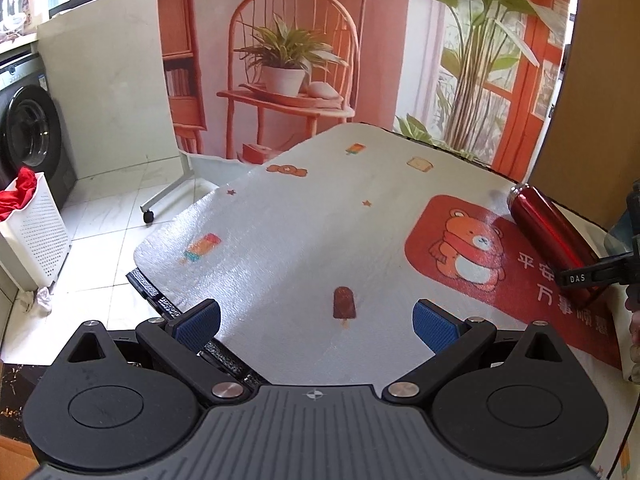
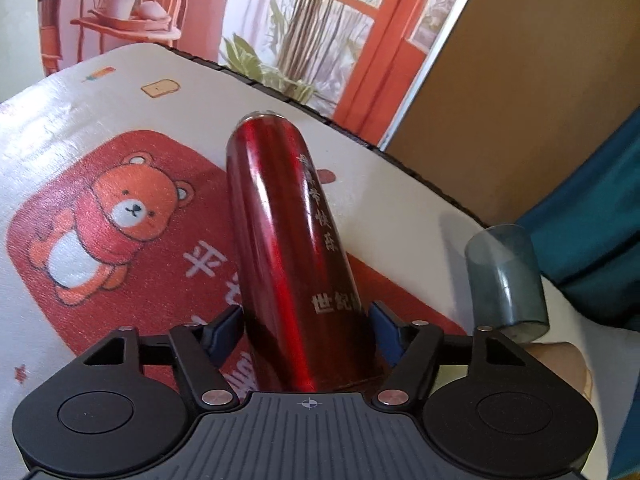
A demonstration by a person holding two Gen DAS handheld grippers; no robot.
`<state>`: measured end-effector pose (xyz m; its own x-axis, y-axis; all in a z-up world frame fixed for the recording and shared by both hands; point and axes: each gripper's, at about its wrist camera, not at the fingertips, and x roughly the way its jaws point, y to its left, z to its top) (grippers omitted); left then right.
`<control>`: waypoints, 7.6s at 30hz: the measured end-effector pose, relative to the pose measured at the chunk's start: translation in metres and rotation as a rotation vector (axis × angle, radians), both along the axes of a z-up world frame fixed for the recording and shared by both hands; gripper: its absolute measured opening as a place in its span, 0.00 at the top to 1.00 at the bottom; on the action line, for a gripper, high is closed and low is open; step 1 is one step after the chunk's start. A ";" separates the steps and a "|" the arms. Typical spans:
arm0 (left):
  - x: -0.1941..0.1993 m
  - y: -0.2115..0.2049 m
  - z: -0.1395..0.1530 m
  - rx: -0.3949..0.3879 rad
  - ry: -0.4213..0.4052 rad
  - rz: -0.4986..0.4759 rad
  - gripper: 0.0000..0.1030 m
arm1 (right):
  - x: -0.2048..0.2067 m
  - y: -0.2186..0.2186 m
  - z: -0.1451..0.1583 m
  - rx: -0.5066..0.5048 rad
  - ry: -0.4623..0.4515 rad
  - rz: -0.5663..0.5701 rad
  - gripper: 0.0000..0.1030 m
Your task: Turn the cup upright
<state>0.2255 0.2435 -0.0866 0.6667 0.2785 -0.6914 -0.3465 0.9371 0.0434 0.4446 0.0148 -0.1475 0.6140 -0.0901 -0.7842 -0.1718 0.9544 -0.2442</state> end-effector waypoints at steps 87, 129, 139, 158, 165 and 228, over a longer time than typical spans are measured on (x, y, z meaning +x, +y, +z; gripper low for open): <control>0.084 -0.108 0.019 -0.396 -0.053 -0.505 0.33 | -0.164 0.013 0.017 0.255 -0.158 0.330 0.42; 0.009 -0.144 0.031 -0.359 -0.022 -0.696 0.09 | -0.222 -0.035 0.062 0.325 -0.182 0.297 0.43; -0.006 -0.132 0.048 -0.289 -0.065 -0.633 0.04 | -0.236 -0.035 0.077 0.288 -0.211 0.281 0.26; -0.059 -0.120 0.082 -0.005 -0.110 -0.452 0.00 | -0.279 -0.059 0.117 0.309 -0.179 0.069 0.00; -0.086 -0.111 0.100 0.074 -0.100 -0.400 0.00 | -0.312 -0.073 0.143 0.323 -0.190 -0.012 0.00; -0.216 -0.117 0.113 0.179 -0.206 -0.246 0.00 | -0.433 -0.080 0.179 0.328 -0.350 -0.106 0.00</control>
<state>0.0091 0.1270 0.0265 0.8487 0.1972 -0.4907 -0.1305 0.9773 0.1669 0.0118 -0.0650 0.0316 0.8468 0.0511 -0.5294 -0.0313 0.9984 0.0463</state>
